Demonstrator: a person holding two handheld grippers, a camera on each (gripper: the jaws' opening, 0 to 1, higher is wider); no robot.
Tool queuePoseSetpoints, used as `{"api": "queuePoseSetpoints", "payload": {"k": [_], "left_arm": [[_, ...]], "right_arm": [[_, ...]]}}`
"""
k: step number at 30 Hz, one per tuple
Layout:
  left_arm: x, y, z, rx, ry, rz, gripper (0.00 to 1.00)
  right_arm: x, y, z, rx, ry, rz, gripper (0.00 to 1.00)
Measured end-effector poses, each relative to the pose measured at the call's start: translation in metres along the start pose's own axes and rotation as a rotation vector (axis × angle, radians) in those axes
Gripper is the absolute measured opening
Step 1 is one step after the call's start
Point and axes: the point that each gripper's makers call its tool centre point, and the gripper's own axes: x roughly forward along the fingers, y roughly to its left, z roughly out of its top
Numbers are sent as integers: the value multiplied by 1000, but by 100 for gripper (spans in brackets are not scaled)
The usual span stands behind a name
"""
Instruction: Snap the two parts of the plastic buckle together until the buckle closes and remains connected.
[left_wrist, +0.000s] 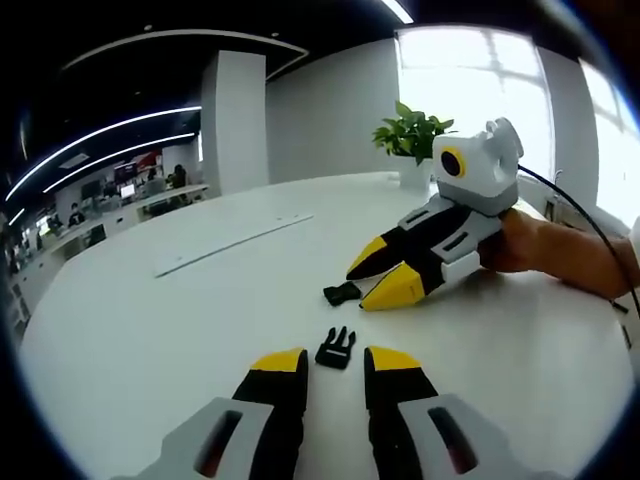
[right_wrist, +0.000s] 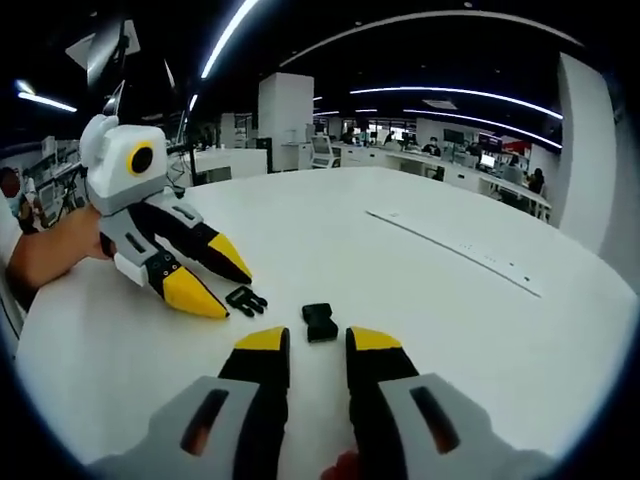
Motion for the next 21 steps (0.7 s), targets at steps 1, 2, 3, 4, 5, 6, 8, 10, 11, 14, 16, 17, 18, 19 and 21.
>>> {"api": "queuePoseSetpoints", "payload": {"k": [1,2,3,4,5,6,8,10,11,14,16,17,18,19,21], "left_arm": [[0,0,0,1,0,-1,22],[0,0,0,2,1,-1,22],[0,0,0,2,1,-2,22],[-1,0,0,1,2,-2,22],[-1,0,0,0,2,-2,22],[-1,0,0,1,2,-1,22],[-1,0,0,1,3,-2,22],[-1,0,0,2,3,-2,22],[-1,0,0,2,3,-2,22],[-1,0,0,3,3,-3,22],[-2,0,0,1,4,-3,22],[-2,0,0,1,4,-4,22],[-2,0,-1,1,4,-3,22],[-2,0,0,1,4,-3,22],[-2,0,0,2,4,-3,22]], "right_arm": [[1,-1,0,-6,0,1,22],[1,0,0,-11,0,4,22],[2,0,0,-12,-5,7,21],[2,1,0,-12,-6,10,20],[2,1,0,-12,-7,11,20],[2,1,0,-13,-6,11,19],[2,2,0,-13,-5,15,18],[2,3,0,-11,-6,15,17],[2,2,0,-10,-6,15,17],[2,3,-1,-7,-8,14,16],[2,2,-1,-3,-8,10,16],[2,2,-1,0,-7,9,16],[2,2,-1,2,-7,7,16],[2,2,-1,4,-6,5,16],[2,2,-1,6,-6,3,15]]}}
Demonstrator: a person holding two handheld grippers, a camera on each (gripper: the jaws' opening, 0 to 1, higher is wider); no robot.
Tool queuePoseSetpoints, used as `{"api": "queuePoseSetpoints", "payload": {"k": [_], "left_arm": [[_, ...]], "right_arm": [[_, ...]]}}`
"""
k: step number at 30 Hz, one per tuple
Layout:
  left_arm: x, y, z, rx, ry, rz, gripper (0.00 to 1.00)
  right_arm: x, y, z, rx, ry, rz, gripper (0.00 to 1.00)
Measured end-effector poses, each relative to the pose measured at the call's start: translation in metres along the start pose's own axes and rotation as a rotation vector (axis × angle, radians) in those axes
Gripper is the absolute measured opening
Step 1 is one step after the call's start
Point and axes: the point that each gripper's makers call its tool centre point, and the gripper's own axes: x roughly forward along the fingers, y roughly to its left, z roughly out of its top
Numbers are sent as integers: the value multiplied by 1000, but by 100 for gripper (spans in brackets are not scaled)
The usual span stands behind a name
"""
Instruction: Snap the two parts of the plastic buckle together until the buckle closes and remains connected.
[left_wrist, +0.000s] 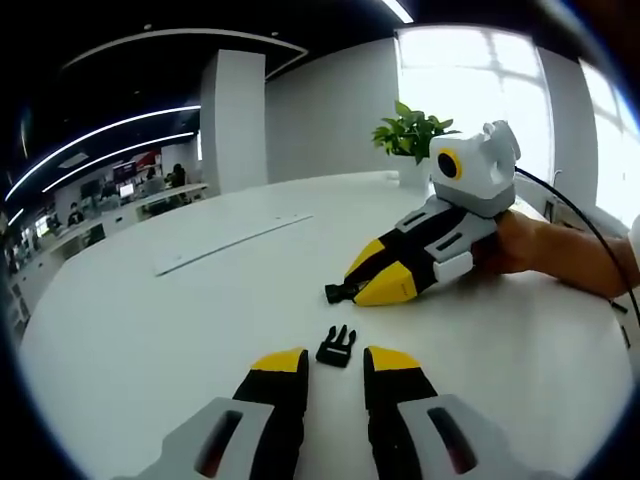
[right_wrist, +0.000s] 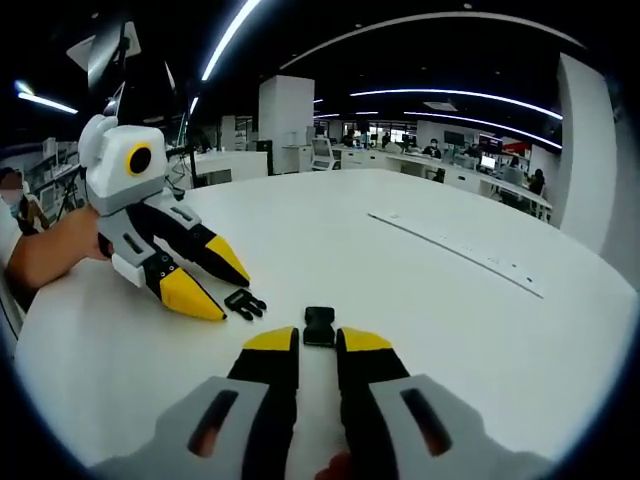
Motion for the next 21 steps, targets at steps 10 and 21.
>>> {"api": "queuePoseSetpoints", "payload": {"k": [10,21], "left_arm": [[1,1,0,-17,-7,-12,22],[1,-3,0,-8,-9,-27,18]], "right_arm": [[0,0,0,5,-3,0,13],[0,-1,0,14,-3,-9,13]]}}
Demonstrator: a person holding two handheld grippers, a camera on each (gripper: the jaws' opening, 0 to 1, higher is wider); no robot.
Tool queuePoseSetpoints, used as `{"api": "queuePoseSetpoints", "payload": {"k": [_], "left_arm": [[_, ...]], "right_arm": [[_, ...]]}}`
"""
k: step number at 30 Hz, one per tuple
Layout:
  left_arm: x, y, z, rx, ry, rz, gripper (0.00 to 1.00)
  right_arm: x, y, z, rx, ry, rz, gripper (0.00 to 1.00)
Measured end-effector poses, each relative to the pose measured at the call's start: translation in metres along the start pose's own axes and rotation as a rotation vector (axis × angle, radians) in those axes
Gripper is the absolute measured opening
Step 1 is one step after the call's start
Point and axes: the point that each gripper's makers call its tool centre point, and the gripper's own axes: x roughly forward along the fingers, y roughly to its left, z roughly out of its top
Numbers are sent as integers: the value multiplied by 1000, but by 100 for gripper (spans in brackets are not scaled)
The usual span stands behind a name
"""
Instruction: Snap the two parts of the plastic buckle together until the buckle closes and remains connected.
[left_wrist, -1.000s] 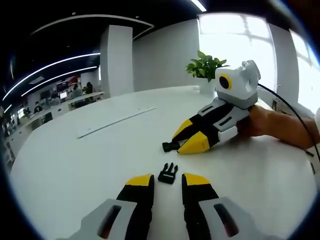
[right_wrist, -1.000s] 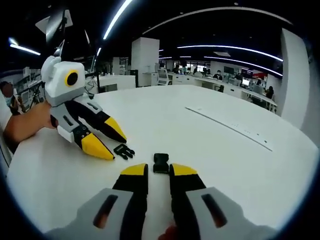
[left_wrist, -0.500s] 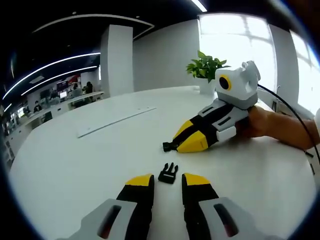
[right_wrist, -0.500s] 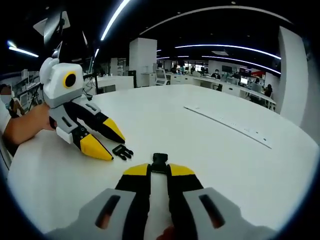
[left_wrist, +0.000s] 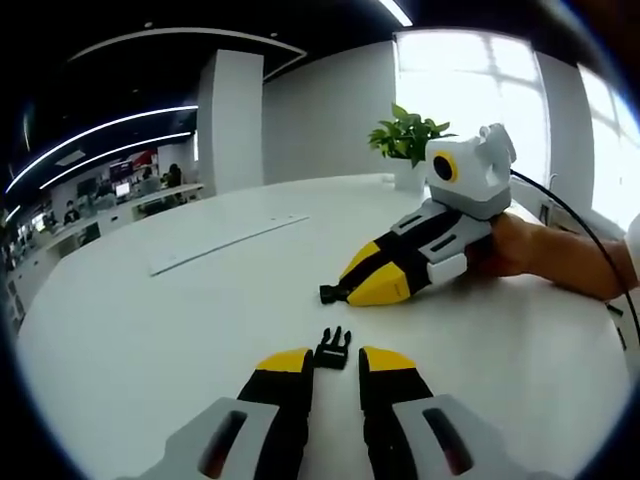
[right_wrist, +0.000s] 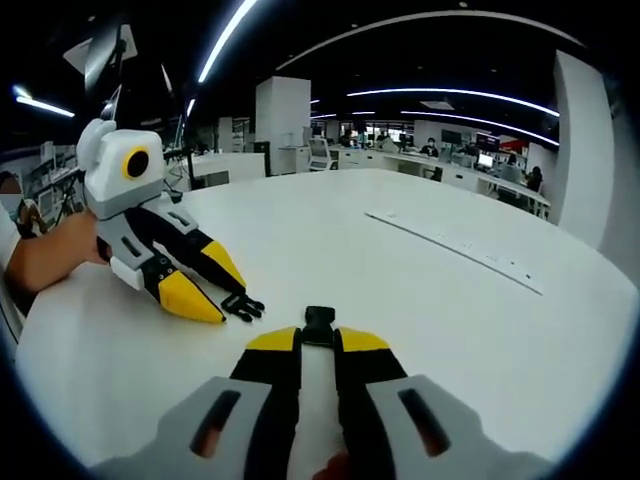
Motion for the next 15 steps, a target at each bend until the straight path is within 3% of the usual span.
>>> {"api": "queuePoseSetpoints", "payload": {"k": [15], "left_arm": [[2,-1,1,1,-5,-3,15]], "right_arm": [[1,2,2,1,-9,-8,16]]}}
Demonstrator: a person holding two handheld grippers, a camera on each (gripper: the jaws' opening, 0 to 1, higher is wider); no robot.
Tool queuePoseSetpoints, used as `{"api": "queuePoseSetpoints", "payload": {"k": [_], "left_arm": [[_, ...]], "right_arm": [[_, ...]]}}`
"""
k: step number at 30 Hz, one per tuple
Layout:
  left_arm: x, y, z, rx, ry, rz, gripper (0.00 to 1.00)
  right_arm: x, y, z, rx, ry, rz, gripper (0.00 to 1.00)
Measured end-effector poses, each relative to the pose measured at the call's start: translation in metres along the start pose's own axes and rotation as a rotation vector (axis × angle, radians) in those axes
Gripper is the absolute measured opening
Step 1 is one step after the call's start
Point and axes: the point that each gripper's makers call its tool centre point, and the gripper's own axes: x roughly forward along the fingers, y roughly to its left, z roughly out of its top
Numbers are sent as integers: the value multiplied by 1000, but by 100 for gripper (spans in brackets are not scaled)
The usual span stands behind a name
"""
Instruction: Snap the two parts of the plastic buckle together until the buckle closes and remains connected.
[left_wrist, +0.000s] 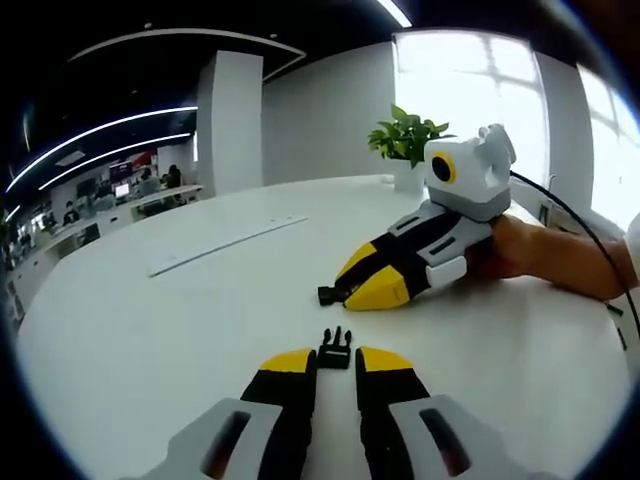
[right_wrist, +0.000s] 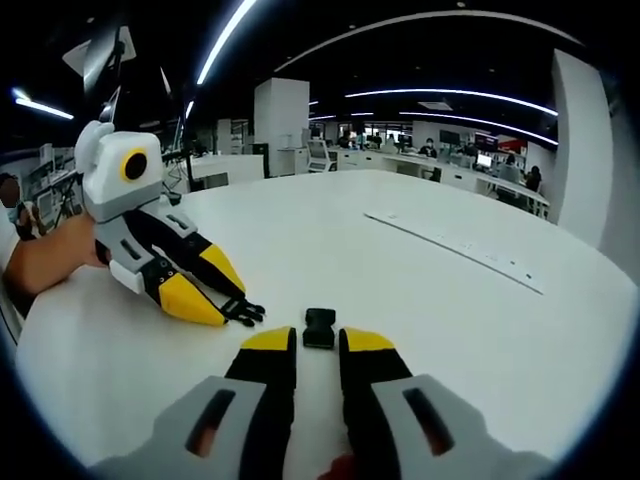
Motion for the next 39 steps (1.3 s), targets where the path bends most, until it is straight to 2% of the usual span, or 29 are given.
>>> {"api": "queuePoseSetpoints", "payload": {"k": [39], "left_arm": [[1,0,1,-3,-10,7,14]], "right_arm": [[-3,0,-2,16,8,-22,13]]}}
